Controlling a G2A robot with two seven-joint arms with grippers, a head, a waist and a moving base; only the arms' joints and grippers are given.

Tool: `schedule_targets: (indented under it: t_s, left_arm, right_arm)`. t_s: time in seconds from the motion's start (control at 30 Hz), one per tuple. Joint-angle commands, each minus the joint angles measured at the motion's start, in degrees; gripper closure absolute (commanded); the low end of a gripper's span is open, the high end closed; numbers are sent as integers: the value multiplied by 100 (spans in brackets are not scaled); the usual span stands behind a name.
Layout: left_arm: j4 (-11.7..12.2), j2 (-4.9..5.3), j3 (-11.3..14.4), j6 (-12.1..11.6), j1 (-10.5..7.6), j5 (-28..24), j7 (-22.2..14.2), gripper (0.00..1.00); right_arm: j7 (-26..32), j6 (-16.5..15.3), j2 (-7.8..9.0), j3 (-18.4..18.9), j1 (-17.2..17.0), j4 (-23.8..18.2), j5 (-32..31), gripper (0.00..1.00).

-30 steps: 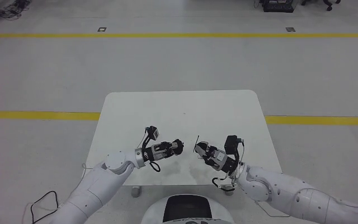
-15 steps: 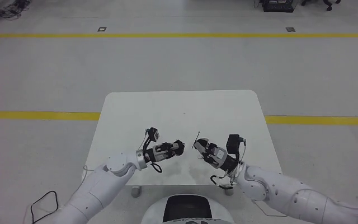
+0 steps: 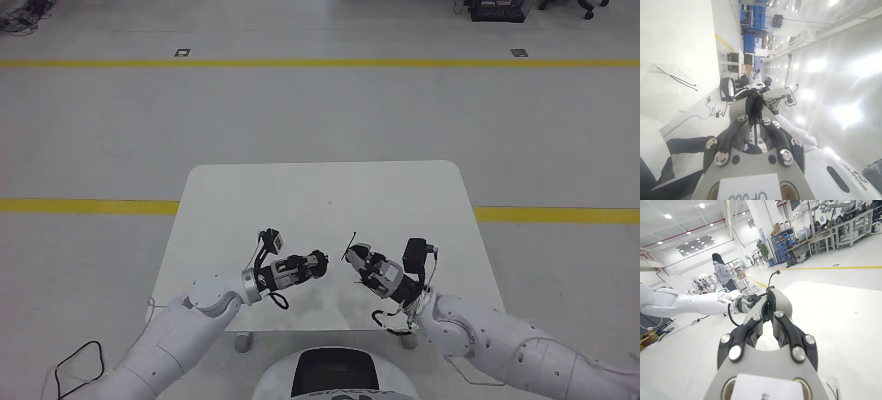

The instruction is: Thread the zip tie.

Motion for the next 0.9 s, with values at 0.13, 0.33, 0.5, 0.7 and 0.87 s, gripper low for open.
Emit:
schedule_targets:
  t_s: [0.13, 0.33, 0.5, 0.7, 0.87]
  left_arm:
    - [-114, -24, 56, 4, 42, 102, 265, 100]
    - [-124, -31, 53, 6, 51, 103, 280, 100]
    - [-124, -32, 33, 2, 74, 61, 266, 100]
    - [-112, -37, 29, -9, 70, 50, 225, 100]
    - [-112, -37, 29, -9, 70, 50, 225, 100]
  right_arm:
    - [33, 349, -110, 188, -150, -29, 85, 100]
    - [69, 286, -316, 338, -283, 105, 76, 100]
    - [147, 238, -481, 444, -362, 248, 49, 100]
    - [170, 198, -582, 524, -412, 315, 1, 100]
    - [209, 218, -587, 538, -426, 304, 3, 100]
